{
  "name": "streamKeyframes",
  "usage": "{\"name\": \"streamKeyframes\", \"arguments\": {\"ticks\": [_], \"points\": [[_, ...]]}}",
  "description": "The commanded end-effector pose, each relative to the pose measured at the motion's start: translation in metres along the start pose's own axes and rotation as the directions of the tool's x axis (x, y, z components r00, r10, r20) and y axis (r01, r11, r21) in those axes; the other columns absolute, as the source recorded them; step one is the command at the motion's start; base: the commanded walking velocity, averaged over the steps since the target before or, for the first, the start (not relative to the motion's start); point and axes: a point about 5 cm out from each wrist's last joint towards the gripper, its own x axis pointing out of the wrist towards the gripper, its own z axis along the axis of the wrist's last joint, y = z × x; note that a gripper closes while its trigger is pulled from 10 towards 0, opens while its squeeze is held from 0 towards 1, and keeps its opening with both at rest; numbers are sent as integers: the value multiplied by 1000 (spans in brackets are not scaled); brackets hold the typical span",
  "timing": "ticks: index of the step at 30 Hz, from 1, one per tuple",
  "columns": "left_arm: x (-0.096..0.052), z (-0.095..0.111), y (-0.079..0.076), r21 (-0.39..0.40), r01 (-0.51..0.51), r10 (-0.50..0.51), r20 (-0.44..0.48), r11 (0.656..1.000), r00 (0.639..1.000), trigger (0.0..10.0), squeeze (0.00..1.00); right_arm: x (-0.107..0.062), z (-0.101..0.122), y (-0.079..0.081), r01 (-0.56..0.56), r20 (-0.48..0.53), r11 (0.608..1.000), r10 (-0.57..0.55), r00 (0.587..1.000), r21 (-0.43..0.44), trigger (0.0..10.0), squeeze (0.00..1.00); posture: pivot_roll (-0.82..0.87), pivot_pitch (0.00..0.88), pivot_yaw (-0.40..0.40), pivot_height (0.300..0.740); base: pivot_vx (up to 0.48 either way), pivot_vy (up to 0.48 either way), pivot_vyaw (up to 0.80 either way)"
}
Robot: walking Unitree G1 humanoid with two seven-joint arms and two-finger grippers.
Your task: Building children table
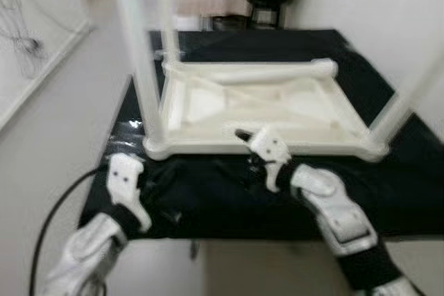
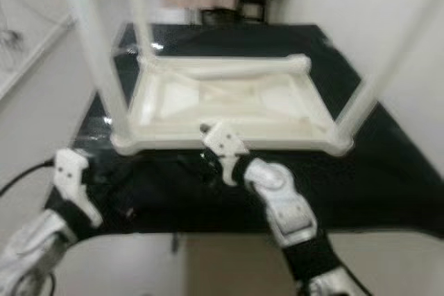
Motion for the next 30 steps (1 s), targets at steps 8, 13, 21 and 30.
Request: {"name": "streamKeyframes", "arguments": {"ticks": [8, 13, 21, 30], "points": [[-5, 3, -9, -20, -1, 1, 10, 1000, 1000, 10000, 0, 9, -11, -36, -70, -279, 978, 13, 960, -196, 10000, 0, 62, 112, -54, 740, 0, 0, 100], [-10, 8, -13, 24, -14, 14, 7, 1000, 1000, 10000, 0, 11, -10, -70, -62, -388, 971, -34, 921, -231, 10000, 0, 77, 147, -65, 740, 0, 0, 0], [-23, 12, -24, -10, 3, -3, 4, 1000, 1000, 10000, 0, -5, -15, -104, -180, -576, 977, 83, 813, -114, 10000, 0, 91, 212, -76, 740, 0, 0, 0], [-35, 19, -35, -65, 32, -31, 17, 997, 999, 10000, 0, -23, -24, -128, -61, -679, 997, 11, 734, -50, 10000, 0, 101, 258, -80, 740, 0, 0, 0]]}}
